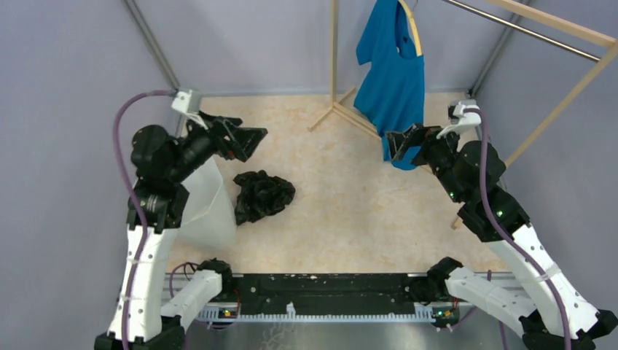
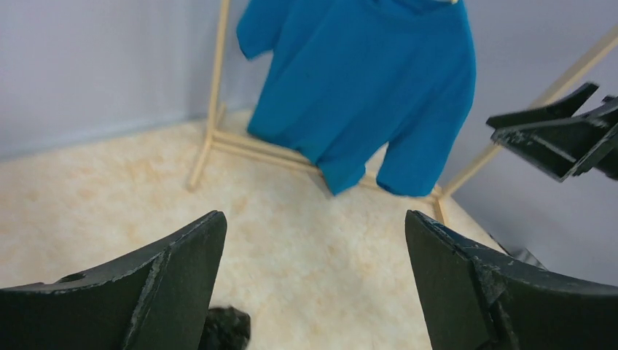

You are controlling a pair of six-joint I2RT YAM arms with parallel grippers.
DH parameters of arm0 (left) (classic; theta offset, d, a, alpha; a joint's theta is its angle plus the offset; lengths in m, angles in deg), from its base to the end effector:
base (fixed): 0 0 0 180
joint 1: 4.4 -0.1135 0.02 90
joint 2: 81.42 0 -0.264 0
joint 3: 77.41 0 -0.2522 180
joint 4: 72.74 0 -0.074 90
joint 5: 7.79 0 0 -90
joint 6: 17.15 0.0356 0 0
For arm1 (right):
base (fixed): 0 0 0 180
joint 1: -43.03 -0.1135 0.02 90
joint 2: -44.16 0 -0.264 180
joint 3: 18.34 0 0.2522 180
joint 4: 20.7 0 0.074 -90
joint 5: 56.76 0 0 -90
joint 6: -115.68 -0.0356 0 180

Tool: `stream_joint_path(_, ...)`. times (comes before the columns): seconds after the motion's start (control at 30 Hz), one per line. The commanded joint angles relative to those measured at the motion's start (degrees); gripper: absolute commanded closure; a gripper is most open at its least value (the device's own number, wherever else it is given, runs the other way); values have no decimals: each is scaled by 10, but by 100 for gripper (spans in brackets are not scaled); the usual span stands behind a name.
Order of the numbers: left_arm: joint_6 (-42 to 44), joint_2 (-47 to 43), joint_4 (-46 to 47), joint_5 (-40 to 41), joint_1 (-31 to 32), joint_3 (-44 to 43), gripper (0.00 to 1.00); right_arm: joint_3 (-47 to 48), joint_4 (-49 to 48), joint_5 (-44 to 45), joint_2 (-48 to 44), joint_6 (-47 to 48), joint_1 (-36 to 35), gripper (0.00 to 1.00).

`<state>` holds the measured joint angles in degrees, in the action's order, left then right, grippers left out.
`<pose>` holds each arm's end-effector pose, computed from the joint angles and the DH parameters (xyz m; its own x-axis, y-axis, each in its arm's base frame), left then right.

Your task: Put the trash bags into the trash bin

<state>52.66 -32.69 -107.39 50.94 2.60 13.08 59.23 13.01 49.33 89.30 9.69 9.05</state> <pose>0.1374 -0.0355 0.4878 -0.1133 -0.2833 -0.9523 0.6151 0.7327 -0.2911 0.1339 0.0784 0.4335 -0.1024 0.2501 -0.9628 -0.2903 0.9182 0.2694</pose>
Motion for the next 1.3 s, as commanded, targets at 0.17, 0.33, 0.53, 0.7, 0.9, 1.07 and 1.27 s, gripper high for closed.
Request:
stream_joint_path(0.17, -6, 28, -37, 127, 206, 86, 1, -64, -72, -142, 15, -21, 4, 1)
stream_joint_path(0.33, 3, 63, -70, 296, 316, 123, 1, -118, -147, -238, 12, -53, 4, 1)
stream_joint_path(0.53, 13, 189, -186, 545, 417, 91, 1, -136, -159, -249, 11, -60, 3, 1)
stream_joint_path(0.7, -26, 289, -231, 627, 422, 71, 1, -138, -147, -241, 6, -51, 4, 1)
stream_joint_path(0.9, -82, 387, -278, 709, 422, 71, 1, -148, -134, -227, -7, -45, 3, 1)
stream_joint_path(1.07, -106, 447, -289, 744, 422, 87, 1, -156, -125, -222, -9, -41, 4, 1)
stream_joint_path(1.27, -70, 447, -204, 718, 421, 131, 8, -163, -128, -224, -3, -45, 4, 1)
